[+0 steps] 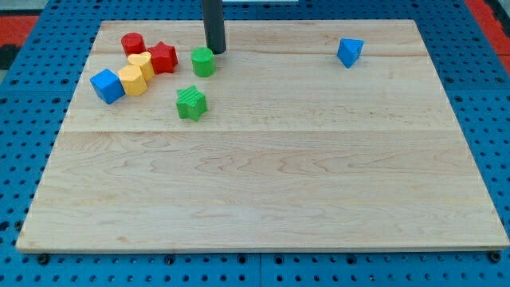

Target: Move the green circle close to the green star

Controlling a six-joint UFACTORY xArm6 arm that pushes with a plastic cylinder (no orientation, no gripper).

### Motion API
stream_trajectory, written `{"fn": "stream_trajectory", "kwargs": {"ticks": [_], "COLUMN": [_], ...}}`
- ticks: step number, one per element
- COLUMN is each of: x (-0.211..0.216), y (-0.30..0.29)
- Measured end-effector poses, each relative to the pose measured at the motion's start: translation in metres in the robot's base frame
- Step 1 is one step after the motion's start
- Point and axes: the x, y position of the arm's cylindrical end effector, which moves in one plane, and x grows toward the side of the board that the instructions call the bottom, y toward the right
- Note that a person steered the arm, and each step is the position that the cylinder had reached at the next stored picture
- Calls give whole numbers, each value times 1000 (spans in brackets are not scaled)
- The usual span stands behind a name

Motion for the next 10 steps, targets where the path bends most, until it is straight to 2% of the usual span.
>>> {"fn": "stream_trajectory", "kwargs": {"ticks": [2, 3, 4, 5, 9, 10], "x": [-1, 16, 37, 22, 98, 105], "y": [11, 7, -26, -28, -41, -41]}}
